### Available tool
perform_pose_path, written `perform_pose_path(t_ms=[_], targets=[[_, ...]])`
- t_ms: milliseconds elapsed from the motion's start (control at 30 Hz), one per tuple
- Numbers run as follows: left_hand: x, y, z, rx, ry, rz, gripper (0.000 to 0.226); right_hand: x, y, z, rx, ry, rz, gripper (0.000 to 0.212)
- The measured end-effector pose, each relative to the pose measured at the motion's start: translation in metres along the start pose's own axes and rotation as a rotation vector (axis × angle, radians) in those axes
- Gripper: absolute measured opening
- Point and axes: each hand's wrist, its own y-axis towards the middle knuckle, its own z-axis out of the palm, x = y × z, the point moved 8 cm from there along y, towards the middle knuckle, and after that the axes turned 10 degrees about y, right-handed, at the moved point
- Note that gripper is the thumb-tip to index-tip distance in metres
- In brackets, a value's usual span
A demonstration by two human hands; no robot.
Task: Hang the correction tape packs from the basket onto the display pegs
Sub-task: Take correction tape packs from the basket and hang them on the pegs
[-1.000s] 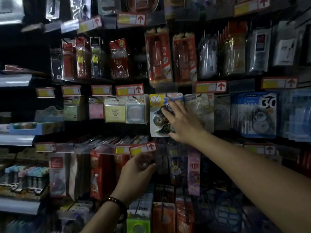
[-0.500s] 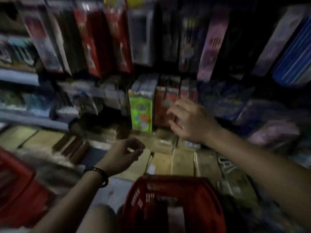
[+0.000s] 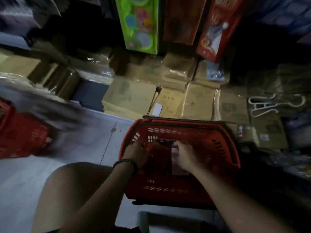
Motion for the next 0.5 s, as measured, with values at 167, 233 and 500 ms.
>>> perform_pose_path(t_ms=[167,233,500], targets=[[0.042,0.010,0.087,-0.093,-0.514,-0.375,0.053,-0.058,0.032,0.039,-0.027,0.138,0.268,0.047],[0.048,0.019,0.115,-0.097,-0.581,-0.410,0.049,-0.068,0.043,0.040,-0.063,0.169,0.317,0.058],[0.052,0.046,0.156,-0.026,-0.155,-0.536,0.095,-0.108,0.078,0.053,-0.229,0.328,0.537,0.058]])
